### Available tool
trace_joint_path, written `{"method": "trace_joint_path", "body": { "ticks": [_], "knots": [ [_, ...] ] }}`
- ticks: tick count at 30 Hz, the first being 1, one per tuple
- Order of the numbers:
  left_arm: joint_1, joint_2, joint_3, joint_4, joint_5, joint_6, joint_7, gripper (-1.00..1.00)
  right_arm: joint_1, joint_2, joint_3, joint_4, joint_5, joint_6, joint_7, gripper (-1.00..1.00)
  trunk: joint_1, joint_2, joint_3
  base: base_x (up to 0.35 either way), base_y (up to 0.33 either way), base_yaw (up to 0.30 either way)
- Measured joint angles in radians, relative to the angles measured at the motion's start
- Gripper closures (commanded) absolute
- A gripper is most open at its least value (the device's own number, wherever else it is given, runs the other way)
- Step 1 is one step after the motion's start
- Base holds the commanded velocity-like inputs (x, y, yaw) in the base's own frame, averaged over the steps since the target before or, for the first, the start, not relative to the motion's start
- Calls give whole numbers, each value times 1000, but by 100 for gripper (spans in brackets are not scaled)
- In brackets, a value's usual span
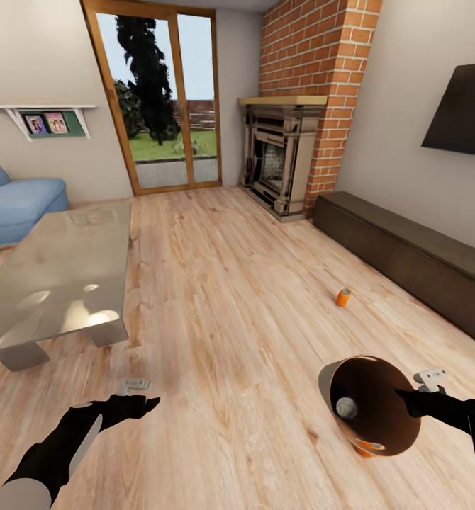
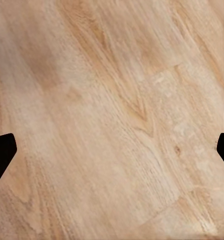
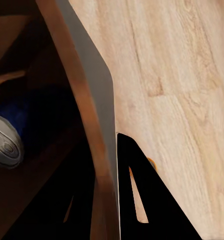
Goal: Put the three can of soda from the living room inside the tash can in the kitchen.
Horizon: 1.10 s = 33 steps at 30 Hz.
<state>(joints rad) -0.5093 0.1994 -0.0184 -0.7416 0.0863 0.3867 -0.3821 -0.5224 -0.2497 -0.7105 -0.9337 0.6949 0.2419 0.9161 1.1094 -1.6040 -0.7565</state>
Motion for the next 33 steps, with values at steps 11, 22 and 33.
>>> {"method": "trace_joint_path", "body": {
  "ticks": [11,22,33],
  "knots": [
    [1,0,1,-11,3,-5,-1,-100,1,0,1,0,3,-7,-1,100,0,0,-7,33,0,-112],
    [2,0,1,-12,3,-4,2,-100,1,0,2,0,1,-11,3,100,0,0,-7,292,0,-6],
    [2,0,-1,-13,3,-5,3,-100,1,0,2,0,0,-10,4,100,0,0,-7,124,-43,0]
  ]
}}
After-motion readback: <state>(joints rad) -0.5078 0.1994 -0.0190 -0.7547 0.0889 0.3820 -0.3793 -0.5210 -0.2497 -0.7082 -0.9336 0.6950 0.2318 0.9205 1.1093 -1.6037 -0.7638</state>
